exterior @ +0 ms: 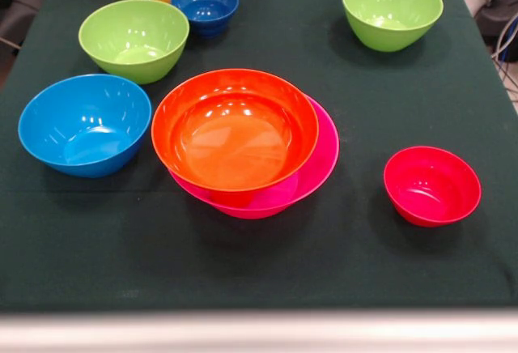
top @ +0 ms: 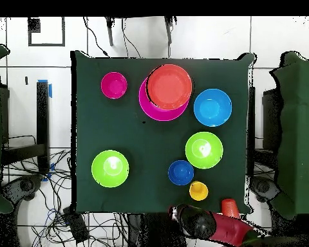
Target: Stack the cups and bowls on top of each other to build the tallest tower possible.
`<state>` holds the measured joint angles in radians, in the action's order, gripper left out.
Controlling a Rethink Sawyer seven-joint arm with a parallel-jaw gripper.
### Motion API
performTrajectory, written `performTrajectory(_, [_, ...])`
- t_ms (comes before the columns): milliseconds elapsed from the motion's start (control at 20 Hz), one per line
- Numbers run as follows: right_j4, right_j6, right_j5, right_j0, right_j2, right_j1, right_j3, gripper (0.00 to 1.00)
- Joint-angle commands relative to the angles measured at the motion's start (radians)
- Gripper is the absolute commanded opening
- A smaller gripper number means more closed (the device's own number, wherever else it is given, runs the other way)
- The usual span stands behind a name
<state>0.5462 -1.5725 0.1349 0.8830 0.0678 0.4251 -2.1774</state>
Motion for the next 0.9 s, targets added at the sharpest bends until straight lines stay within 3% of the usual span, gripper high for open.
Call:
performTrajectory(50, [0.039,-0.095,-0.095,-0.042,0.044,-0.074,0.16,1.0])
performTrajectory(900, [0.04,-0.089,-0.119,-0.048,0.047,-0.126,0.201,1.0])
